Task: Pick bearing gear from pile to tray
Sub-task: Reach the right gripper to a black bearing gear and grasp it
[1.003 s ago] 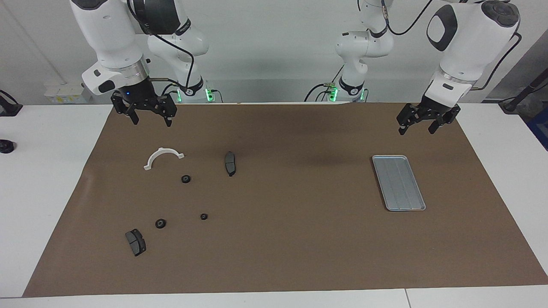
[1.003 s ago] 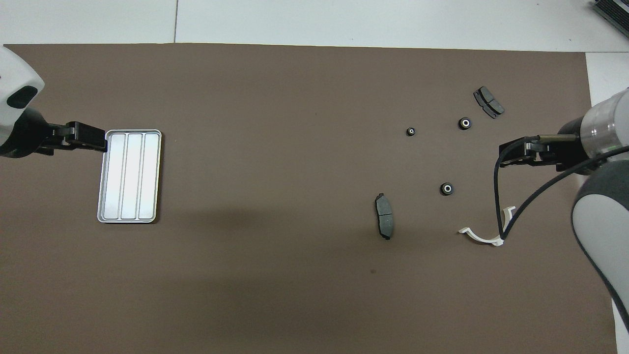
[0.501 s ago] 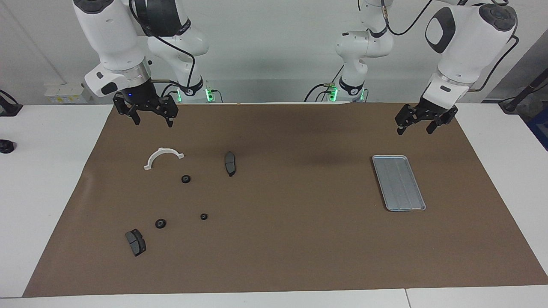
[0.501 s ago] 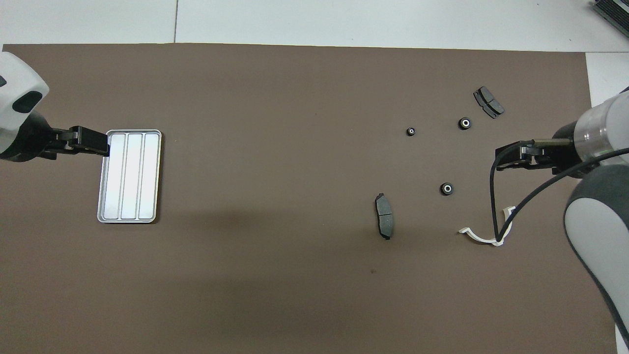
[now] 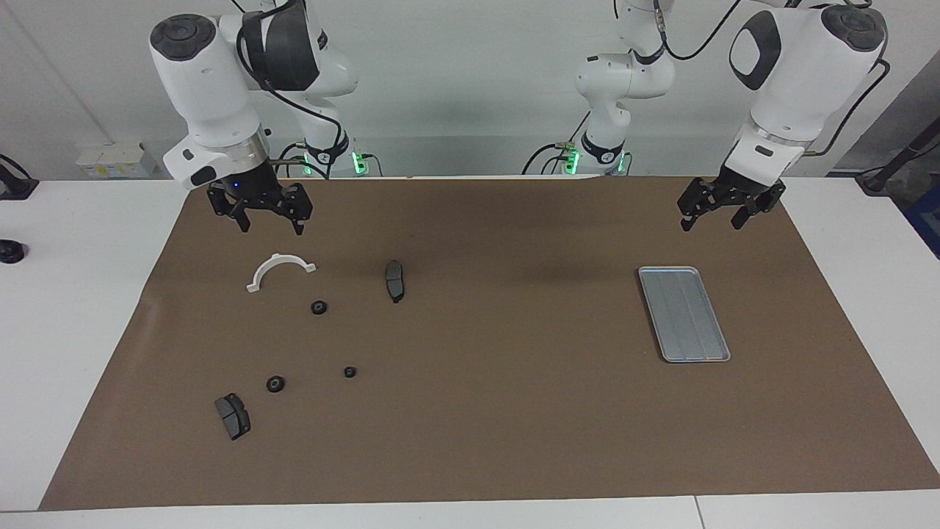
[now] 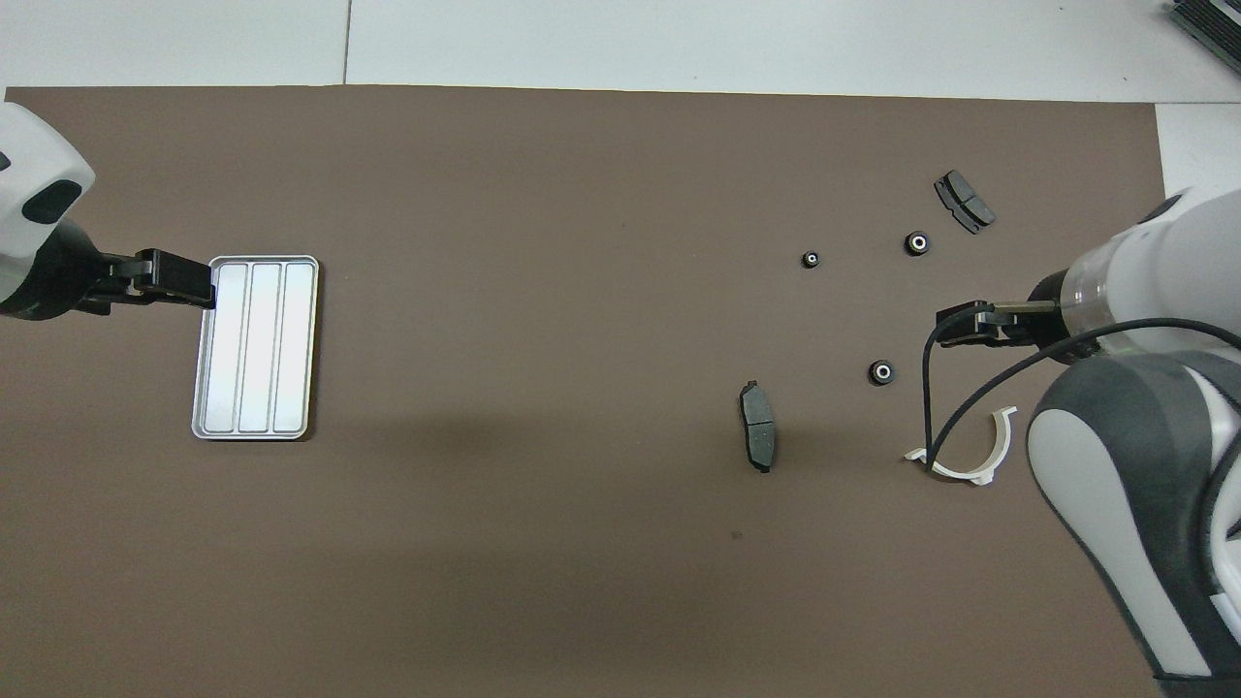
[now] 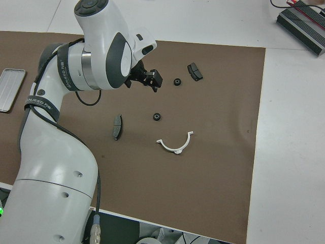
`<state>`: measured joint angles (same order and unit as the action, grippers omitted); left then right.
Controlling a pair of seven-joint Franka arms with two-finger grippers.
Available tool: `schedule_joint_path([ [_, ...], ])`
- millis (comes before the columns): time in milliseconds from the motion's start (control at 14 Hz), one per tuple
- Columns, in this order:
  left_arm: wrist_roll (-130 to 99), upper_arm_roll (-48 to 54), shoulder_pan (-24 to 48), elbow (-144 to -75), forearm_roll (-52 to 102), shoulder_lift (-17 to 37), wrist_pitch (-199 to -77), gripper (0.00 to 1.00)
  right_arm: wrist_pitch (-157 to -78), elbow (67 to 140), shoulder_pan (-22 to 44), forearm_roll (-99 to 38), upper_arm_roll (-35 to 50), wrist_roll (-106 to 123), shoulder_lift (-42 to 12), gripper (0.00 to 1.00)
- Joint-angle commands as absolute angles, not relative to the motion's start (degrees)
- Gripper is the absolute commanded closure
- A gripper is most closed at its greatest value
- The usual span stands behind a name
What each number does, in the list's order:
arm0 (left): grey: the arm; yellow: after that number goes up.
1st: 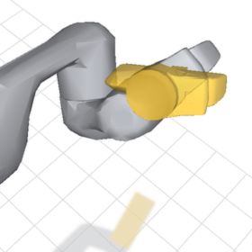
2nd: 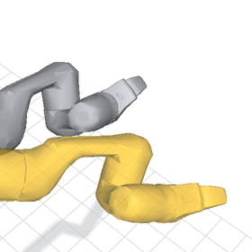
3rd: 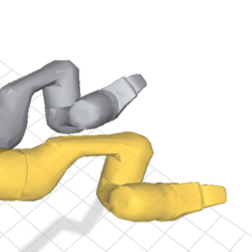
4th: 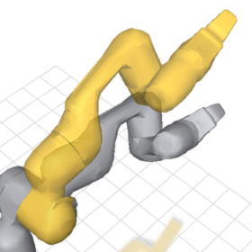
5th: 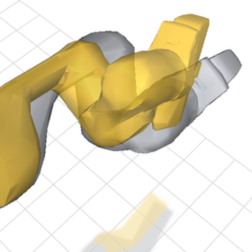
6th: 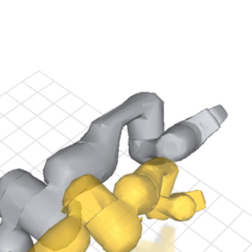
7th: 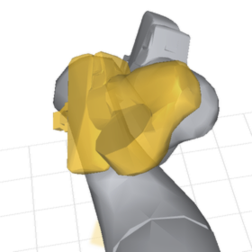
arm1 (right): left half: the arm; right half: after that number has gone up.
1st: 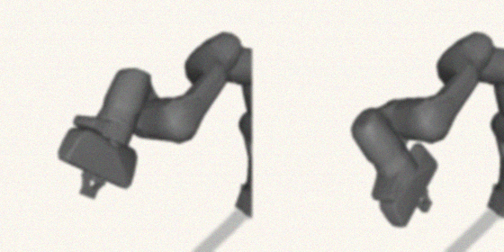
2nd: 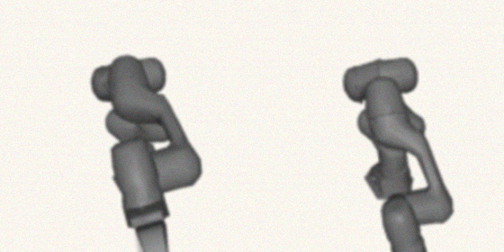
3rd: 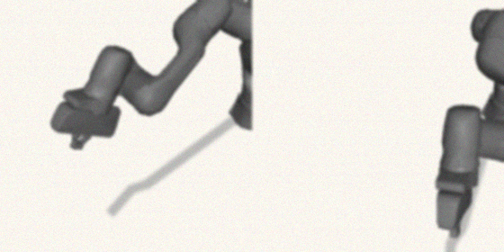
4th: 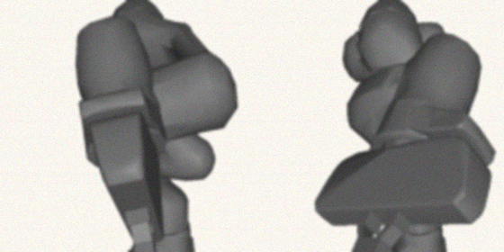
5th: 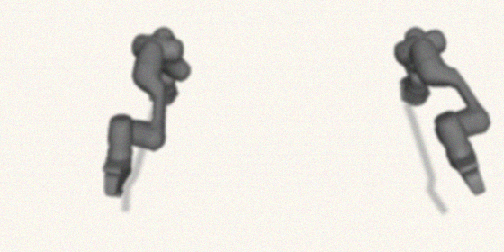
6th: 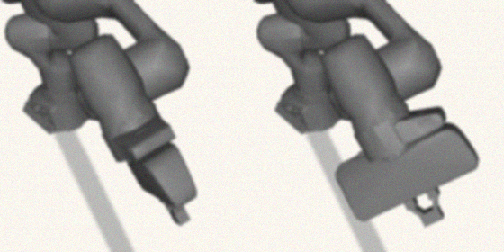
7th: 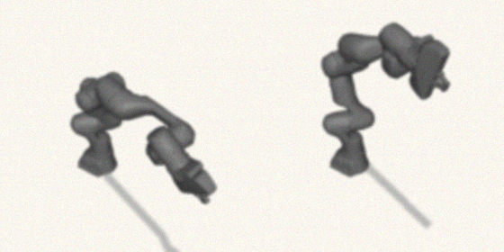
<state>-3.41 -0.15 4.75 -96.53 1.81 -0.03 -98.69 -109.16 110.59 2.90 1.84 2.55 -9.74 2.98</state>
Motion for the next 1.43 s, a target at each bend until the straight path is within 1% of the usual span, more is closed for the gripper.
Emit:
schedule_joint_path([
  [0, -2.72, 0.09, 4.22, -98.88, 2.55, -2.02, -99.32, 0.0, -116.52, 118.19, 2.46, 0.7, 2.81, -7.38, 3.7, 0.0],
  [215, -2.72, -0.09, 4.13, -100.54, 2.55, -2.81, -99.84, 0.0, -123.9, 122.16, 2.55, 0.7, 2.9, -6.77, 0.28, 0.0],
  [358, -2.9, -0.09, 4.48, -100.28, 2.55, -2.81, -99.23, 0.0, -129.08, 124.09, 2.46, 0.7, 2.9, -6.24, -2.36, 0.0],
  [788, -2.99, -0.09, 3.6, -100.28, 2.55, -2.72, -99.14, 0.0, -140.17, 127.0, 2.37, 0.7, 2.9, -6.24, -9.04, 0.0],
  [931, -2.99, -0.09, 3.6, -100.28, 2.46, -2.81, -99.14, 0.0, -142.9, 129.01, 2.2, 0.7, 2.9, -6.24, -9.58, 0.0],
  [1075, -2.99, -0.09, 3.6, -100.28, 2.55, -2.81, -99.14, 0.0, -143.7, 129.9, 2.2, 0.7, 2.9, -6.24, -9.58, 0.0],
  [1146, -2.99, -0.09, 3.6, -100.28, 2.46, -2.81, -99.14, 0.0, -143.88, 129.99, 2.2, 0.7, 2.9, -6.33, -9.67, 0.03],
  [1218, -2.99, -0.09, 3.6, -100.28, 2.46, -2.73, -99.14, 0.0, -143.96, 130.08, 2.2, 0.7, 2.9, -6.33, -9.67, 0.08],
  [1361, -2.99, -0.09, 3.6, -100.28, 2.55, -2.73, -99.14, 0.0, -144.05, 130.17, 2.2, 0.7, 2.9, -6.33, -9.75, 0.22],
])
